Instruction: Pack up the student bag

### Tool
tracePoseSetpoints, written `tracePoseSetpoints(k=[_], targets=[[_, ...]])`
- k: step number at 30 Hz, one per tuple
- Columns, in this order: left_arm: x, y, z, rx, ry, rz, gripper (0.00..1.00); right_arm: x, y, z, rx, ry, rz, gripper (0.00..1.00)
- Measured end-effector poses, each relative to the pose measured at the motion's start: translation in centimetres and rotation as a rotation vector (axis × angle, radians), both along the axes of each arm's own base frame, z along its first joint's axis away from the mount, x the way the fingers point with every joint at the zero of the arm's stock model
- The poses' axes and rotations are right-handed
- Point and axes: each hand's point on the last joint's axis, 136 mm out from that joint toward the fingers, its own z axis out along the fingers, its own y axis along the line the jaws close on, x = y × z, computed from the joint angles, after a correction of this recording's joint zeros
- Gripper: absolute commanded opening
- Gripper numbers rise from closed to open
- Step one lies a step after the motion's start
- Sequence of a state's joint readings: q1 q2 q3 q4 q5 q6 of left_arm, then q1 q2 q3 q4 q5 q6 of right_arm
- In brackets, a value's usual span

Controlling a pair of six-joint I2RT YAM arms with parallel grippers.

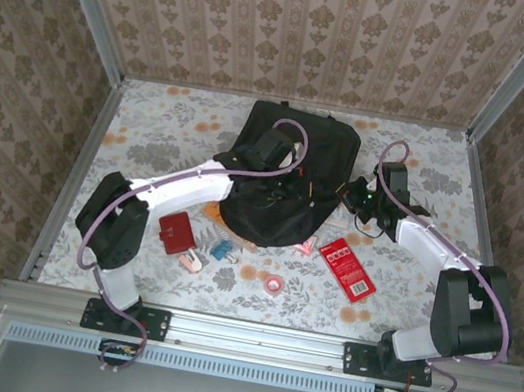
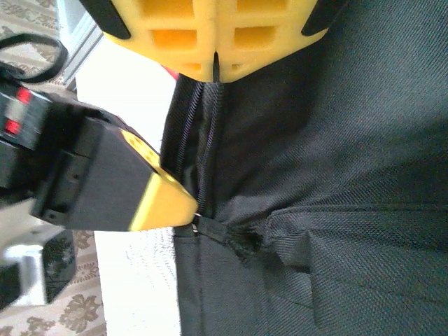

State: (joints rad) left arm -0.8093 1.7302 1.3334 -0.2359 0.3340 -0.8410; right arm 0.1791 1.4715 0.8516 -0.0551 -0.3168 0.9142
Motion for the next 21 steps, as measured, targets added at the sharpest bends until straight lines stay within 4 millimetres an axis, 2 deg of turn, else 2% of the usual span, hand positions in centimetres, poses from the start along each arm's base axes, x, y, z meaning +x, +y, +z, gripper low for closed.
tracePoseSetpoints(k=[3,7,11,15,19,20,21], targets=[[-0.5,0.5,0.5,0.02,-0.044,-0.016,0.0,0.2,0.1,0.1,-0.003,0.001,0.005,0.0],[-0.7,1.4,0.2,0.059,-0.08,-0.025,0.0,0.4,0.1,0.3,-0.021,0.0,0.02,0.0],[-1.5,3.3,0.2,0.101,-0.094,-0.028,0.0,1.2,-1.6,-0.2,-0.076,0.021,-0.001,0.0],[-1.2,4.8,1.0,0.127,-0.136,-0.017,0.0,1.6,-1.9,-0.1,-0.106,0.032,0.015,0.0],[-1.1,5.3,1.4,0.154,-0.18,-0.027,0.0,2.1,-2.1,0.1,-0.148,0.047,0.032,0.0],[-1.1,5.3,1.4,0.163,-0.19,-0.035,0.0,2.3,-2.2,0.2,-0.157,0.051,0.035,0.12],[-1.2,5.3,1.3,0.171,-0.198,-0.042,0.0,2.5,-2.2,0.3,-0.163,0.051,0.041,0.28]])
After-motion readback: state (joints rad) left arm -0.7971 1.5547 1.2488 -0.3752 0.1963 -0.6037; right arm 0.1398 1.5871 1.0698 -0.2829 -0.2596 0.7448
